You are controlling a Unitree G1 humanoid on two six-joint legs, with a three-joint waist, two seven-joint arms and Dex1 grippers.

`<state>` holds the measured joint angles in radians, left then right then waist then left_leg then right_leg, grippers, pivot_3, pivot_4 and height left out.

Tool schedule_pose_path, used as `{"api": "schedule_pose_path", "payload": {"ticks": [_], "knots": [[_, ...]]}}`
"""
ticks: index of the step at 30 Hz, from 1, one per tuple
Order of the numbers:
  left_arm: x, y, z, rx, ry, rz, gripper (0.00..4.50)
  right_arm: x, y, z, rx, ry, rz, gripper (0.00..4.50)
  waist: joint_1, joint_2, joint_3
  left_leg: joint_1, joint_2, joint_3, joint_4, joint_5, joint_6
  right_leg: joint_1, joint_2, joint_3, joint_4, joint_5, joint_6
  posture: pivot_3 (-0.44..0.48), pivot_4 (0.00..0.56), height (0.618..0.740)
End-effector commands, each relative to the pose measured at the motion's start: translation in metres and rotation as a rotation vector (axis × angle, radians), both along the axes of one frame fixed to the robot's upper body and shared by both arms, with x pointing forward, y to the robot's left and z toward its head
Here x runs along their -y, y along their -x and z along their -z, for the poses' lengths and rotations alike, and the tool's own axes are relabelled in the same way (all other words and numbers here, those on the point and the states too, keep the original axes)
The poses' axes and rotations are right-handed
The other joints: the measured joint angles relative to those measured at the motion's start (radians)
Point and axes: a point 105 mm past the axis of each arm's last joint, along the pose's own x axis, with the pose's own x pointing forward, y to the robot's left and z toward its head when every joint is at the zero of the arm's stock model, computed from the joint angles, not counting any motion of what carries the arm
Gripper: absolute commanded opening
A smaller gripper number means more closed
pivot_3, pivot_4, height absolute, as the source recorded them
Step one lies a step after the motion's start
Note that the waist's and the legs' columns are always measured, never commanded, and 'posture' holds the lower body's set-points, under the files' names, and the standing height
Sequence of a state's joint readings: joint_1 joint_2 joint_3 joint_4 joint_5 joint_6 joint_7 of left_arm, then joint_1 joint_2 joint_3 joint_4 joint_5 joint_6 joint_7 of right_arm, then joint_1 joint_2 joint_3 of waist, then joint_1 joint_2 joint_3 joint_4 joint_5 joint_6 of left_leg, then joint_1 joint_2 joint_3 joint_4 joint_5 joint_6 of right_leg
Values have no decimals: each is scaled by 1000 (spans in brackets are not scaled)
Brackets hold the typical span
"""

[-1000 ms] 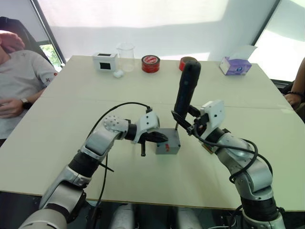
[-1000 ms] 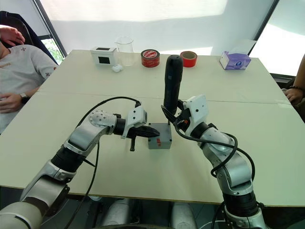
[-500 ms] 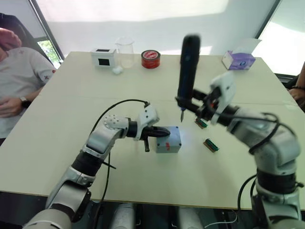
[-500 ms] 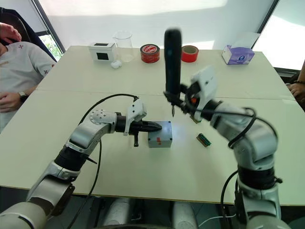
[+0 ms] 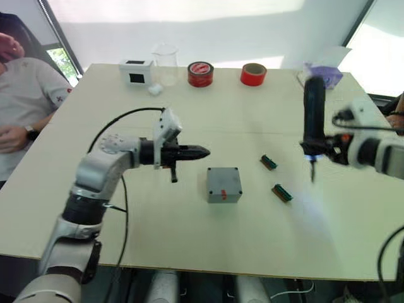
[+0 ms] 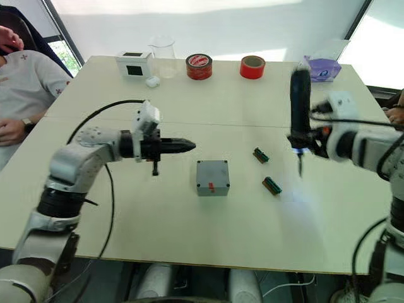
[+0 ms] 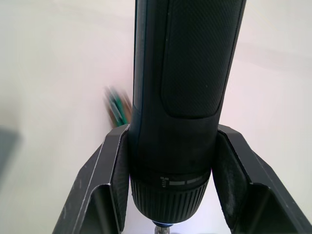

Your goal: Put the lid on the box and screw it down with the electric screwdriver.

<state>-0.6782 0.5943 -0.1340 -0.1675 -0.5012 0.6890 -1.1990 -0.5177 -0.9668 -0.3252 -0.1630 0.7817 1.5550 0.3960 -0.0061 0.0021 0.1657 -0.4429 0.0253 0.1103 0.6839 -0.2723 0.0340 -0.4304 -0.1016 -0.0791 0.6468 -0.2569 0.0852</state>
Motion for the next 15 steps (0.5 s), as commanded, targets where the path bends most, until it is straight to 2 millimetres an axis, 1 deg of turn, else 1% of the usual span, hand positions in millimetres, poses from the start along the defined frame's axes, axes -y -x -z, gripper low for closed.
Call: {"api": "schedule_pose_path", "payload": {"ticks": [1, 2, 5, 9, 11, 13, 15], "knots": [[2, 21, 0, 43, -78, 109, 0, 9, 10, -7, -55, -45, 1, 1796, -4, 1, 2, 0, 0, 0, 0, 0, 0, 0, 1, 0, 1, 0, 0, 0, 150, 715], [3, 23, 1, 40, -81, 118, 0, 11, 11, -3, -81, -54, 10, 1796, -5, 1, 2, 0, 1, -1, 0, 0, -1, 0, 3, 0, 1, 0, 0, 0, 150, 715], [5, 26, 4, 38, -81, 116, 0, 18, 9, 9, -156, -82, 41, 1796, -5, 1, 2, 0, 2, -1, 0, 0, -1, 0, 4, 0, 1, 0, 0, 0, 150, 715], [9, 26, 11, 23, -77, 90, 0, 25, 10, 19, -225, -45, 69, 1796, -4, 1, 3, 0, 1, -1, 0, 0, -1, 0, 4, 0, 1, 0, 0, 0, 150, 715], [8, 27, 16, 8, -81, 70, 0, 30, 10, 24, -243, -6, 72, 1796, -3, 1, 3, 0, 1, -1, 0, 1, -1, 0, 4, 0, 1, 0, 0, 0, 150, 715], [7, 27, 17, -7, -72, 45, 0, 38, 9, 29, -265, 14, 91, 1796, -2, 1, 3, 0, 1, -1, 0, 1, -1, 0, 4, 0, 1, 0, 1, 0, 150, 715], [3, 27, 17, -16, -67, 24, 0, 40, 8, 32, -283, 33, 86, 1796, -3, 1, 3, 0, 1, -1, 0, 1, -1, 0, 4, 0, 1, 0, 1, 0, 150, 715]]}}
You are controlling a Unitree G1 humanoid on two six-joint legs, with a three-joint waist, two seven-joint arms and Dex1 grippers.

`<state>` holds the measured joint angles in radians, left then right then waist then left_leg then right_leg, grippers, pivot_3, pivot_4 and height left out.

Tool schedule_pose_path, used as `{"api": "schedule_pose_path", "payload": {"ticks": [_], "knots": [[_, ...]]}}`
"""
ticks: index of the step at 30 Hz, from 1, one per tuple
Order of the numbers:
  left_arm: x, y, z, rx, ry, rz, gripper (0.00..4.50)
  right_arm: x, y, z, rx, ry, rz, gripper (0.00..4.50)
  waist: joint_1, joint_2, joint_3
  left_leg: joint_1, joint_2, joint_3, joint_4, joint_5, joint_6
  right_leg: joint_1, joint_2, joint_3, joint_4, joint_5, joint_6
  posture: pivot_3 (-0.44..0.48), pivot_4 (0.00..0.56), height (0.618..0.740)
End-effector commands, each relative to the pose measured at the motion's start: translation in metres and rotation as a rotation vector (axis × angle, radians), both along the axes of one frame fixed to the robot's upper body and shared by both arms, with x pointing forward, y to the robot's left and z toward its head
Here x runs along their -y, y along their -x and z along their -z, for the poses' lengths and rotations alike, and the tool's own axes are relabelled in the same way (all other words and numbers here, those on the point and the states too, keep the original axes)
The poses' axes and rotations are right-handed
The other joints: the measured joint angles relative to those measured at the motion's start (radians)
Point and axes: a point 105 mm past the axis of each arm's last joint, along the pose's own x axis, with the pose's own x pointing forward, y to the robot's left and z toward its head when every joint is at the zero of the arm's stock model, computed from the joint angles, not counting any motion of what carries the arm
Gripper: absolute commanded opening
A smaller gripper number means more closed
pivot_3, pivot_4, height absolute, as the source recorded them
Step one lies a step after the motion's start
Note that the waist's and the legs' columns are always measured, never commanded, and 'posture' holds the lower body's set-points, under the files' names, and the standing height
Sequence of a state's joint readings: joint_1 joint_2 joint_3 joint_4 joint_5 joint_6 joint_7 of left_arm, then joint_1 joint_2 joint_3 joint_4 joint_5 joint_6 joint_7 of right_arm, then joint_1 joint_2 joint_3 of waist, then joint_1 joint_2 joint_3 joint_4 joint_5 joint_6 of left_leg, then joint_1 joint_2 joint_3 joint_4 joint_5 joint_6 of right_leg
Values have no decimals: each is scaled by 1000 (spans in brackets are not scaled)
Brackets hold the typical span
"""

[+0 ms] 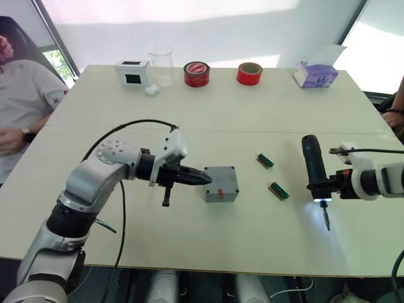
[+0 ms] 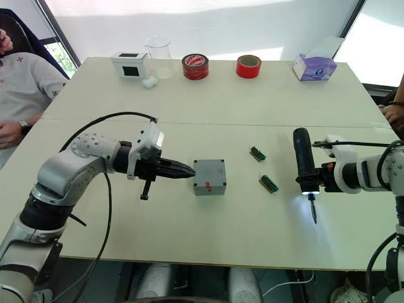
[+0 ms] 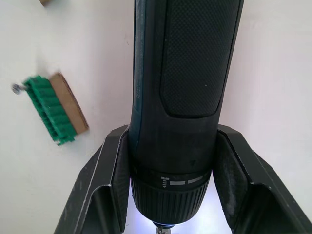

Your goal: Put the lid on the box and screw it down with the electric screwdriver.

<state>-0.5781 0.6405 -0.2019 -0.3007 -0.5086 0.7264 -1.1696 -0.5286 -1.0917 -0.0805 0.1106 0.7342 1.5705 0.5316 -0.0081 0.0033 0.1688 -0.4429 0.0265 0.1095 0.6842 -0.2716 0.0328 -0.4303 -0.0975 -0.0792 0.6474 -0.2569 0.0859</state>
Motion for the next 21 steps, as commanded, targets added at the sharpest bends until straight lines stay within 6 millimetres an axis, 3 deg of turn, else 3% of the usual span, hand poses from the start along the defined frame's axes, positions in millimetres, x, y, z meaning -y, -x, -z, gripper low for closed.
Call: {"api": "schedule_pose_path", "payload": {"ticks": [1, 3, 5, 10, 17, 21], "knots": [[-5, 3, -10, 32, 21, -27, 0, 9, -9, -17, 53, 54, -10, 1796, -2, 0, 0, 0, 0, 0, 0, 0, 0, 0, 0, 0, 0, 0, 0, 0, 150, 715], [-9, 0, -11, 35, 29, -58, 0, 9, -11, -15, 41, 56, -16, 1796, -3, 0, 0, 0, 0, 0, 0, 0, -1, 0, 0, 0, 0, 0, 0, 0, 150, 715], [-14, -5, -14, 38, 41, -94, 0, 12, -12, -13, 33, 68, -18, 2833, -3, 0, 0, 0, 0, 0, 0, 3, -5, 0, 0, 0, 0, 0, 0, 0, 150, 715], [-27, -20, -22, 52, 84, -197, 0, 22, -15, -8, 23, 121, -7, 4447, 0, 0, 0, 0, 0, 0, 0, 4, -6, 0, 0, 0, 0, 0, 0, 0, 150, 715], [-50, -28, -25, 53, 113, -297, 0, 19, -27, -17, 104, 162, -60, 4489, -2, 0, 0, 0, 0, 0, 1, 4, -7, 1, 0, 0, 0, 0, 1, 0, 150, 715], [-57, -35, -17, 76, 93, -355, 0, 10, -44, -53, 277, 218, -117, 4489, -3, 0, 0, 0, 0, 0, 1, 5, -8, 0, 0, 0, 0, 0, 1, 0, 150, 715]]}}
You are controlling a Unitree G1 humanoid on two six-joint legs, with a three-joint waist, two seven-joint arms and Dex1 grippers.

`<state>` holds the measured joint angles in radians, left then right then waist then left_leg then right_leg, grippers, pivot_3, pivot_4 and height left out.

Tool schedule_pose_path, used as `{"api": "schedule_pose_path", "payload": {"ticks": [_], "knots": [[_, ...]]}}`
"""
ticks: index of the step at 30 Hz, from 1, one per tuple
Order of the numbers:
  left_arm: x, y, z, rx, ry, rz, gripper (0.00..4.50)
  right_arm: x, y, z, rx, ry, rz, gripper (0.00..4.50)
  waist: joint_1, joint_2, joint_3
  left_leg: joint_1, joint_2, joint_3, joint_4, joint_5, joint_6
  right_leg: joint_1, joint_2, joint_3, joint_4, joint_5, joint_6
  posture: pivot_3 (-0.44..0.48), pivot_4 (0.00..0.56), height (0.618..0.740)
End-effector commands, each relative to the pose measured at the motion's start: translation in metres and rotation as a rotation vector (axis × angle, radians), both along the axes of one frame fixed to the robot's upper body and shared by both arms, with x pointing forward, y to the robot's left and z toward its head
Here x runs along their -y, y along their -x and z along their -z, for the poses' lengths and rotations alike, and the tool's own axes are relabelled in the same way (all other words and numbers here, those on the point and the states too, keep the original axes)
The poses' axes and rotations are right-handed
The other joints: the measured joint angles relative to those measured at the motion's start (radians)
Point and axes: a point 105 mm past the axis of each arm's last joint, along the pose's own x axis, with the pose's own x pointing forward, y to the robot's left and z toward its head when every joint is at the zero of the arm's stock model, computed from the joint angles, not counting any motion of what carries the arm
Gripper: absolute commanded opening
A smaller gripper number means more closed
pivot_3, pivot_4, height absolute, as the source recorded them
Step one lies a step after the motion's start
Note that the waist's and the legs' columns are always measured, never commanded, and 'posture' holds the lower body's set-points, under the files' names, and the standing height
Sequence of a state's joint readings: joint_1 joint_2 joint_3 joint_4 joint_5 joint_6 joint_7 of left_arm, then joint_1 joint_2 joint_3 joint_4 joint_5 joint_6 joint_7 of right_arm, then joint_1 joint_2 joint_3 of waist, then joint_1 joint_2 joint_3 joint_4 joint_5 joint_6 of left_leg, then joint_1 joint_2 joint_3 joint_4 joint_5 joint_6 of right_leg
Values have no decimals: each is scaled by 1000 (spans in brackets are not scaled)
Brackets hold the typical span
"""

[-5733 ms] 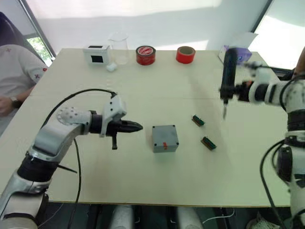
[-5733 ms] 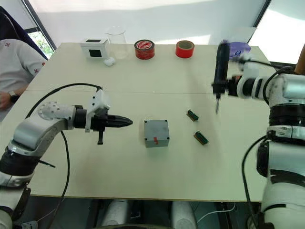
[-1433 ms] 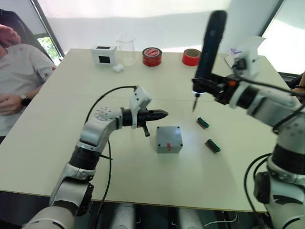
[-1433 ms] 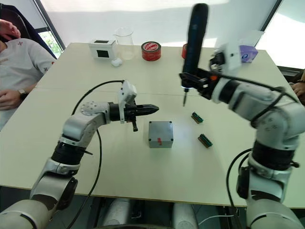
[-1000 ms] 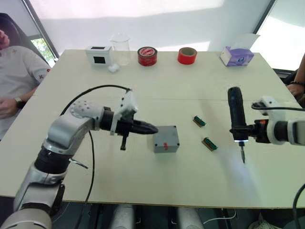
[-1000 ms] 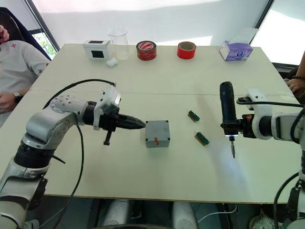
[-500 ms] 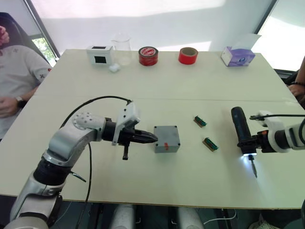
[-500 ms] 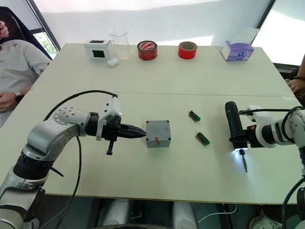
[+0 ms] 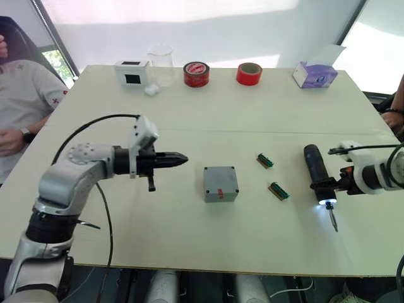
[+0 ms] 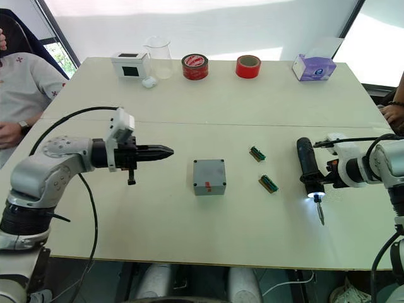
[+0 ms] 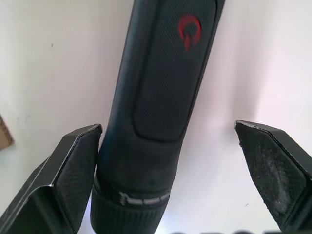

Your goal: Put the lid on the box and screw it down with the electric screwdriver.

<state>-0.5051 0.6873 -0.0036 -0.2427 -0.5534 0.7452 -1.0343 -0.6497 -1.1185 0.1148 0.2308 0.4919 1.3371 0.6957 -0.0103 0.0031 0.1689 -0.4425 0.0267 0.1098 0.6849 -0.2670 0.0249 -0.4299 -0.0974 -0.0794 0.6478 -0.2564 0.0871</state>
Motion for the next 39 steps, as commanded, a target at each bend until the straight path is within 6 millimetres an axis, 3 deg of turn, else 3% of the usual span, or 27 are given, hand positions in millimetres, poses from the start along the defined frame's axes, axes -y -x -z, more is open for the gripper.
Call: {"api": "schedule_pose_path", "payload": {"ticks": [1, 4, 7, 10, 14, 21, 27, 37, 39], "knots": [[-9, -7, -3, 66, -14, -53, 0, -13, -18, -52, 212, 59, -95, 4489, -1, 0, 0, 0, 0, 0, 0, 0, 0, 0, 0, 0, 0, 0, 0, 0, 150, 715], [-16, -13, 2, 59, -24, -76, 0, -26, -24, -73, 300, 103, -162, 4489, 0, 0, 0, 0, 0, 0, 0, 0, 0, 0, 0, 0, 0, 0, 0, 0, 150, 715], [-14, -15, 14, 52, -77, -70, 0, -76, -19, -83, 388, 58, -416, 4489, 1, 0, 0, 0, 1, 0, 0, 0, -1, 0, 0, 0, 0, 0, 0, 0, 150, 715], [2, -22, 15, 127, -58, -71, 0, -133, 5, -63, 398, -20, -702, 4489, 4, -1, -1, 0, 1, -1, 0, 0, -1, 0, 0, -1, 0, 0, 0, 0, 150, 715], [20, -21, 34, 119, -95, -24, 0, -171, 35, -32, 378, -85, -888, 4489, 22, -2, 0, 0, 0, -2, 1, 0, -1, 2, 0, -2, 0, 1, 1, 0, 150, 715], [30, -16, 59, 35, -168, 55, 0, -187, 53, 1, 314, -122, -934, 4489, 22, -3, 0, 0, 0, -2, 4, 0, 0, 2, 0, -2, 1, 1, 1, 0, 150, 715], [47, -17, 71, 48, -204, 120, 0, -200, 61, 14, 269, -177, -956, 4489, 24, -3, 0, 0, 0, -2, 4, -1, 2, 2, 0, -2, 1, 1, 1, 0, 150, 715], [68, -39, 62, 107, -164, 137, 0, -220, 77, 11, 246, -300, -986, 4489, 25, -3, 0, 0, 1, -3, 9, -5, 8, 3, 0, -2, 4, 1, 1, 0, 150, 715], [62, -50, 63, 119, -187, 100, 0, -220, 79, 9, 247, -305, -982, 4489, 25, -3, 0, -1, 1, -4, 10, -5, 9, 3, 0, -3, 4, 1, 1, 0, 150, 715]]}}
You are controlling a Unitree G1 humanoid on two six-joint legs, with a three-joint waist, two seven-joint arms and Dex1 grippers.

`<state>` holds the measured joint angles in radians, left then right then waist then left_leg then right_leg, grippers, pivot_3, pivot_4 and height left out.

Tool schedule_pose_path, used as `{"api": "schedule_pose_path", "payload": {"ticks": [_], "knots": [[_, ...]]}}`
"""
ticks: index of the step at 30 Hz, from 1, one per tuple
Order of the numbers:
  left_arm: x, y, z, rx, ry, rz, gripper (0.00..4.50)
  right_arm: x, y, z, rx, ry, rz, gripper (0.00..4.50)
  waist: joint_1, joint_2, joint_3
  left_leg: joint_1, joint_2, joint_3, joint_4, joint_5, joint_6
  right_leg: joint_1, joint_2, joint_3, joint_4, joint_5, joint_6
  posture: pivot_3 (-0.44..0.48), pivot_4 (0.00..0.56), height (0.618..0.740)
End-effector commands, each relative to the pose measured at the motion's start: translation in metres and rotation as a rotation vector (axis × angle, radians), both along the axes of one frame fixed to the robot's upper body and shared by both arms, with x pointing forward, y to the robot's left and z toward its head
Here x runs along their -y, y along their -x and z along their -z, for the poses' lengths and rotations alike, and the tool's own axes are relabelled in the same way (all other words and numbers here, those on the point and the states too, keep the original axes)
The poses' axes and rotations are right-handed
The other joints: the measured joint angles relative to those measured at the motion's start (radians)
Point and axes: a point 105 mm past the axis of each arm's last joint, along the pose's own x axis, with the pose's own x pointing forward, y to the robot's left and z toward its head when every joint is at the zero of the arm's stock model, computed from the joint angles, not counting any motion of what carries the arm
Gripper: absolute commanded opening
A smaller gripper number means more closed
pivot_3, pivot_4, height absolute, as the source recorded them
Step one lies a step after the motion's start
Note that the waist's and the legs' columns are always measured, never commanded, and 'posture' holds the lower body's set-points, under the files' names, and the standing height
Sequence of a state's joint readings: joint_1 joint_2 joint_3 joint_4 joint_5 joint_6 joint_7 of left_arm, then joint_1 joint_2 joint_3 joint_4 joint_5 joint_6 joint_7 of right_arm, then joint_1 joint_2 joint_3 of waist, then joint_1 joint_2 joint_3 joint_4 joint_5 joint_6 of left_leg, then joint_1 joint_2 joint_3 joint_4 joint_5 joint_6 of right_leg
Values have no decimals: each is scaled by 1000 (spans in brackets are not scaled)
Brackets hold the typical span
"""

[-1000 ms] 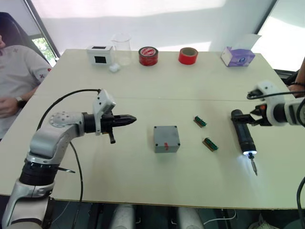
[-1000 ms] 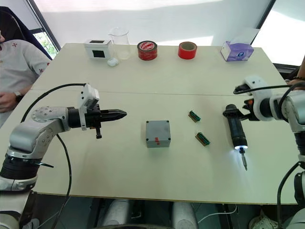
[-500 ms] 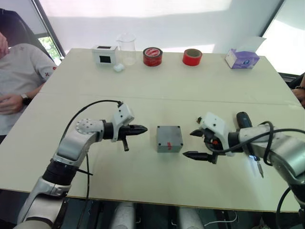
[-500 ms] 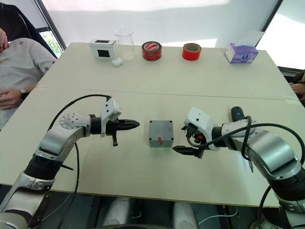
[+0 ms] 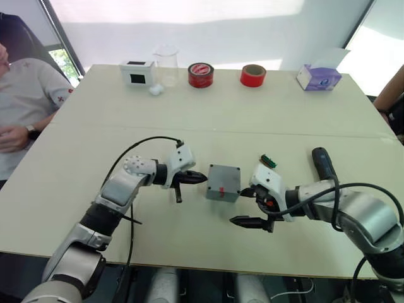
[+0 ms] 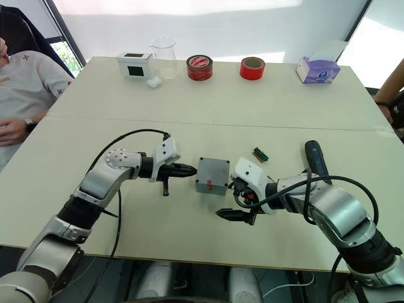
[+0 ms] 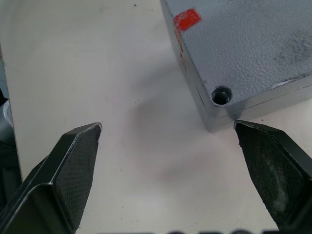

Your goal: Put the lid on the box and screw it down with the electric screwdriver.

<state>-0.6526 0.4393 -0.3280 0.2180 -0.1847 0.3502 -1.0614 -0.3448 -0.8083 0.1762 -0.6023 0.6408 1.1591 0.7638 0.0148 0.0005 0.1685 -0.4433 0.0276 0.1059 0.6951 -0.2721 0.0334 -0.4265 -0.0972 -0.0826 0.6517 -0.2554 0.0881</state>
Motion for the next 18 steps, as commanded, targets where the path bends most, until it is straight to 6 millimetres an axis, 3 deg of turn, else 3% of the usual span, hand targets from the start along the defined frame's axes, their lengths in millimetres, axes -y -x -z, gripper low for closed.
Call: {"api": "schedule_pose_path", "payload": {"ticks": [1, 8, 13, 18], "knots": [[-4, -15, -13, 77, 1, -23, 0, -7, 8, -16, 38, -40, -37, 4489, 0, 0, 0, 0, 0, 0, 0, 0, 0, 0, 0, 0, 0, 0, 0, 0, 150, 715], [-27, -21, -13, 82, -15, -87, 0, 11, 1, -29, 91, -6, 10, 4489, -3, 0, 0, 0, 0, 0, 2, -1, 2, 1, -1, 0, 0, 0, 0, 0, 150, 715], [-34, 18, -2, -15, -58, 5, 0, 39, -39, -24, 249, 160, 39, 4489, -11, 0, 0, 0, -1, 1, 2, -1, 2, 1, -2, 0, 0, 0, 0, 0, 150, 715], [-24, 40, 7, -77, -53, 34, 0, 29, -52, -12, 265, 147, -14, 4489, -2, 0, 0, 0, 0, 0, 2, -1, 1, 0, 0, 0, 1, 0, 0, 0, 150, 715]]}}
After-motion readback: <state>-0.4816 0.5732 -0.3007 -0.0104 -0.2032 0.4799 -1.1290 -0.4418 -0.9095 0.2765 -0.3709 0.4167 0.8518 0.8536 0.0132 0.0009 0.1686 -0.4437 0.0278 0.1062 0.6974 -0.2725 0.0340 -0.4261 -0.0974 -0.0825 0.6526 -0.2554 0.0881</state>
